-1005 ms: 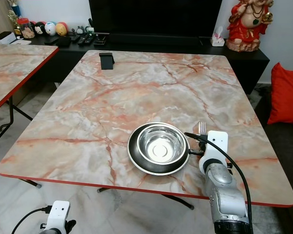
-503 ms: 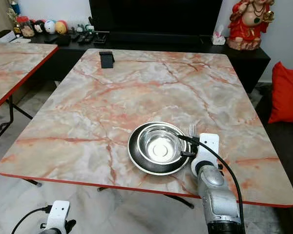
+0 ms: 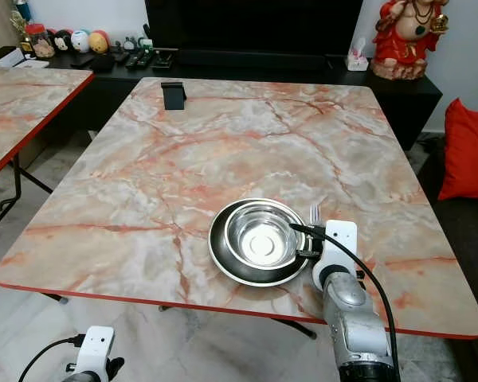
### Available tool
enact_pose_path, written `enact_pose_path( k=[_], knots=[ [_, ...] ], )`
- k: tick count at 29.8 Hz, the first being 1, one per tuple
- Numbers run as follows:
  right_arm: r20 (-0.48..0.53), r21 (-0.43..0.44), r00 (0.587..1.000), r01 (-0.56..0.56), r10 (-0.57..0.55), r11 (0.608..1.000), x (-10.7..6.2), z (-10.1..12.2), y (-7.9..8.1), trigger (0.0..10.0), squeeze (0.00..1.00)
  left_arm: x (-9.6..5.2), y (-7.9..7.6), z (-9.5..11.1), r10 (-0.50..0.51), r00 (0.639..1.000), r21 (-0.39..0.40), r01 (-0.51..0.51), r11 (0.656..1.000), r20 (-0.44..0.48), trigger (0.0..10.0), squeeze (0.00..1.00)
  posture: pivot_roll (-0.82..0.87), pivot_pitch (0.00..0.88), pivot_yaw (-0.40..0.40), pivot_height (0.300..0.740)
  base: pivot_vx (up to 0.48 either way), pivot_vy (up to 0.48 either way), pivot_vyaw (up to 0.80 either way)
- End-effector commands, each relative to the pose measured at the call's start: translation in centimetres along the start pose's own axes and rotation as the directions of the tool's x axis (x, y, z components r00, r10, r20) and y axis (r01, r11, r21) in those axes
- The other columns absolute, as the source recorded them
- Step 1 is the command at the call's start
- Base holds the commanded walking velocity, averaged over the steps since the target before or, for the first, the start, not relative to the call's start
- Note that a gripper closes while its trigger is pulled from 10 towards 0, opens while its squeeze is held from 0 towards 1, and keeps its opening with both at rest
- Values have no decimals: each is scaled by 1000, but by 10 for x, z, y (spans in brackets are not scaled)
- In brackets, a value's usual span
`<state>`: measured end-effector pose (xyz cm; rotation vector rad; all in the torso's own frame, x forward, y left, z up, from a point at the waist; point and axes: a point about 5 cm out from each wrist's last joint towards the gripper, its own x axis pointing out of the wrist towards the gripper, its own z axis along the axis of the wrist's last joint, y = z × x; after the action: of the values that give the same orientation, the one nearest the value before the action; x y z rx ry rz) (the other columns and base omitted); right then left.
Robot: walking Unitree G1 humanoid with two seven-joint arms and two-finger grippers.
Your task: Setting the table
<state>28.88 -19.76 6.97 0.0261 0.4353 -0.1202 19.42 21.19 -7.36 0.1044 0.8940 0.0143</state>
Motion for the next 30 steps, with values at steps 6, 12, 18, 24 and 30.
enact_pose_path(
  k=[6, 12, 18, 24, 30],
  knots=[
    [-4, 3, 999, 39, -39, 999, 1, -3, -5, 10000, 0, 0, 1, -3, -4, 1000, 8, 4, 1000, -20, 10000, 0, -24, 0, -1, 740, 0, 0, 0],
    [32, 33, 998, 46, -47, 998, 2, 5, -7, 10000, 0, 0, 1, -3, -5, 1000, 11, 5, 1000, -21, 10000, 0, -24, 0, -1, 740, 0, 0, 0],
    [46, 45, 997, 58, -60, 997, 2, 8, -8, 10000, 0, 0, 1, -3, -9, 1000, 17, 9, 1000, -20, 10000, 0, -21, 0, -1, 740, 0, 0, 0],
    [59, 48, 997, 53, -56, 997, 2, 10, -8, 10000, 0, 0, 1, -3, -10, 1000, 20, 10, 1000, -19, 10000, 0, -21, 0, 0, 740, 0, 0, 0],
    [64, 44, 997, 34, -37, 998, 3, 10, -7, 10000, 0, 0, 1, -2, -11, 1000, 23, 12, 1000, -19, 10000, 0, -21, 0, 0, 740, 0, 0, 0]
  ],
)
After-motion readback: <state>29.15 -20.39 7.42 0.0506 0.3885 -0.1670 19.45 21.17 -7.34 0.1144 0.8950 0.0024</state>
